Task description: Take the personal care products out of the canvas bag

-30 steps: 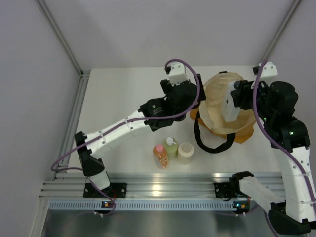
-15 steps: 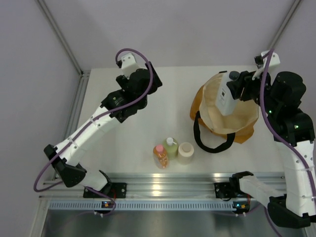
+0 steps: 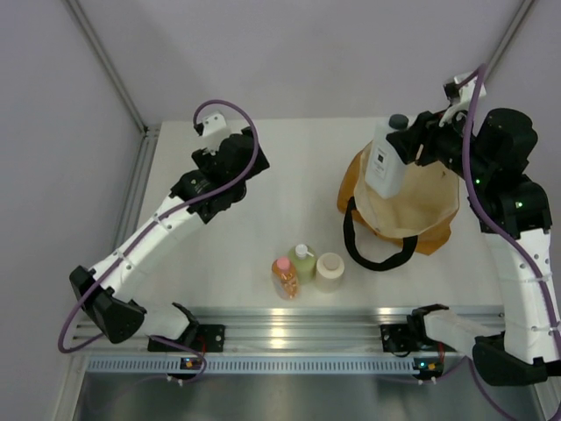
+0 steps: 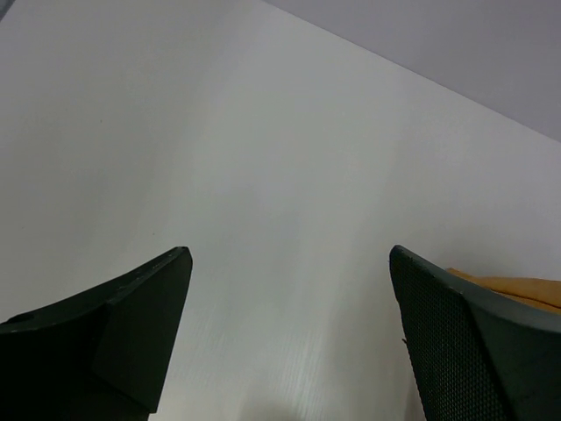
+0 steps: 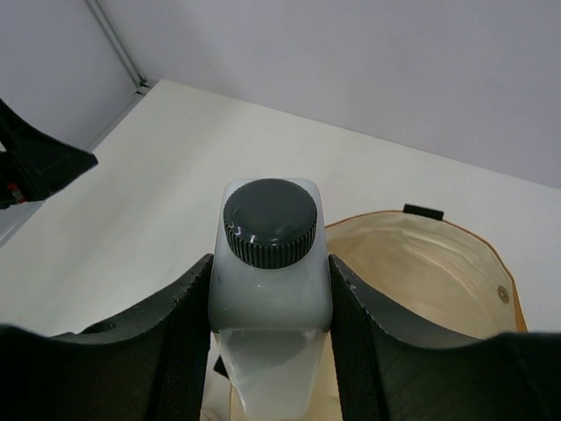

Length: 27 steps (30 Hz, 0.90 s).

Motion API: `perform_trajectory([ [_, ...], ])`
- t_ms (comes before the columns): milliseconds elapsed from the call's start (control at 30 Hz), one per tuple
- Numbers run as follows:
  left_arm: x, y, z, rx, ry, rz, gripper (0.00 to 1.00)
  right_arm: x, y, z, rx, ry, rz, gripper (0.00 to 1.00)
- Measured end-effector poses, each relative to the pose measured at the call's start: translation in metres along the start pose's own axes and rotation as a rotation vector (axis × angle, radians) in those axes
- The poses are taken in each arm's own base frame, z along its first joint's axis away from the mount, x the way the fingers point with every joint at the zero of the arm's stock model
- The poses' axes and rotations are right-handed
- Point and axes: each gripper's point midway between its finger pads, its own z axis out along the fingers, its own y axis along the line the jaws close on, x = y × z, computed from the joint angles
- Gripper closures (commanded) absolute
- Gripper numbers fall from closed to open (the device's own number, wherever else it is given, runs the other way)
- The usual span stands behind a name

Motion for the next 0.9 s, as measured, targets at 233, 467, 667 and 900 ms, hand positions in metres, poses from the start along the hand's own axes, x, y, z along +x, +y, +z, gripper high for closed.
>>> perform_trajectory([
  [233, -0.001, 0.024, 0.002, -0.04, -0.003, -0.007, 0.02, -0.022, 0.015, 0.016, -0.089, -0.048, 0.005, 1.0],
  [467, 0.001, 0.044, 0.003, -0.07, 0.0, -0.01, 0.02, -0.024, 0.061, 0.052, -0.234, -0.036, -0.032, 1.0],
  [667, -0.006, 0.057, 0.003, -0.087, -0.01, -0.015, 0.02, 0.002, 0.11, 0.096, -0.357, 0.036, -0.05, 1.0],
  [900, -0.023, 0.09, -0.003, -0.142, -0.041, -0.049, 0.02, 0.025, 0.141, 0.13, -0.407, 0.044, -0.069, 1.0],
])
